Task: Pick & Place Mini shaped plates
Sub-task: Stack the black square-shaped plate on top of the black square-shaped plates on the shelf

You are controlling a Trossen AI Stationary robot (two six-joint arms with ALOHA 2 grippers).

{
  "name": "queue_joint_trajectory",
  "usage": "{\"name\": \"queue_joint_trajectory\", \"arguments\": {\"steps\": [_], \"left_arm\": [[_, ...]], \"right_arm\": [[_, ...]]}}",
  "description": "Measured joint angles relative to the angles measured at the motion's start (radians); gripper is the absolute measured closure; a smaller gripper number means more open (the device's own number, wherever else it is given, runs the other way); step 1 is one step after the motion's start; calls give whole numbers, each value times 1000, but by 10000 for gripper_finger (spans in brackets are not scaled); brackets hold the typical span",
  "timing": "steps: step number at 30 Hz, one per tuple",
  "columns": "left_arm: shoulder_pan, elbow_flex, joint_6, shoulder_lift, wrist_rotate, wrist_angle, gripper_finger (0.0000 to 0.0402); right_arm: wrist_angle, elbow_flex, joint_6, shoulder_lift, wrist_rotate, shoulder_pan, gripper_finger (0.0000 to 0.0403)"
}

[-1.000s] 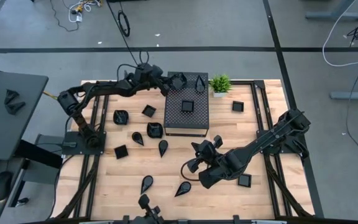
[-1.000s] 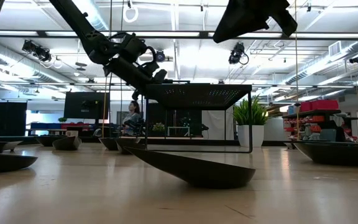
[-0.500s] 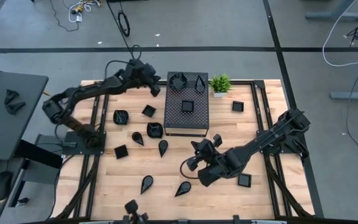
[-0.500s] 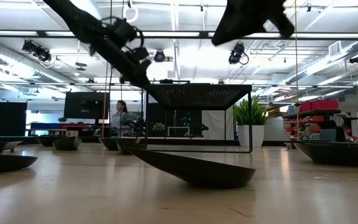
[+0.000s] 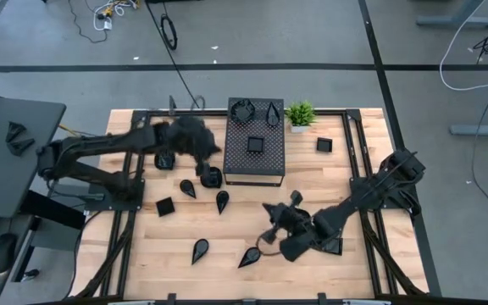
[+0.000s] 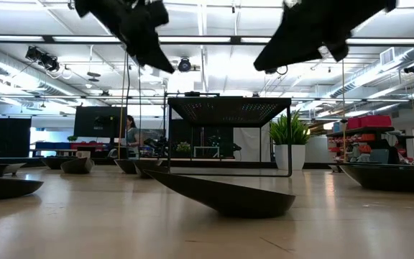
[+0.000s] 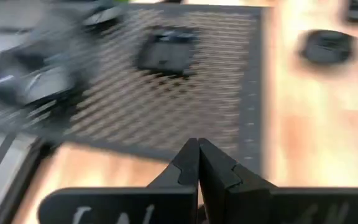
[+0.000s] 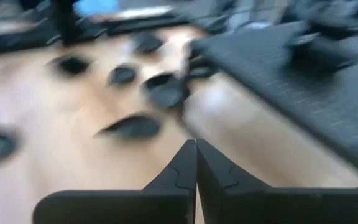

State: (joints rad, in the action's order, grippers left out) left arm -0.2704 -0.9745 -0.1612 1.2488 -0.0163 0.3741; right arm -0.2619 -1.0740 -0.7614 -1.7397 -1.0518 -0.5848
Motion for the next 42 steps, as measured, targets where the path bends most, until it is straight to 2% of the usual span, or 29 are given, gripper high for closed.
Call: {"name": "queue_joint_trajectory", "arguments": {"steps": [2, 6, 9, 16, 19, 23, 28, 31, 38, 42], "left_arm": [[91, 0, 7, 1, 41, 0, 398], [269, 6, 65, 23, 148, -6, 398], [387, 81, 104, 27, 211, -139, 393], [554, 323, 202, 27, 223, -466, 395], [580, 376, 228, 27, 239, -539, 395], [582, 406, 225, 27, 312, -531, 392], [582, 410, 228, 27, 335, -533, 394], [582, 410, 221, 27, 334, -533, 395], [582, 410, 220, 27, 338, -534, 391], [582, 410, 222, 27, 338, -534, 394]], "right_arm": [[-18, 0, -12, 29, 110, -29, 395], [-68, 0, -139, 124, 425, -90, 395], [-111, -1, -291, 175, 641, -148, 395], [-305, -2, -642, 189, 895, -309, 397], [-415, -2, -720, 180, 938, -352, 388], [-544, 5, -742, 180, 944, -367, 355], [-568, 48, -531, 180, 964, -393, 297], [-537, 94, -464, 180, 969, -412, 277], [-531, 173, -402, 180, 965, -433, 280], [-468, 215, -360, 180, 959, -431, 283]]}}
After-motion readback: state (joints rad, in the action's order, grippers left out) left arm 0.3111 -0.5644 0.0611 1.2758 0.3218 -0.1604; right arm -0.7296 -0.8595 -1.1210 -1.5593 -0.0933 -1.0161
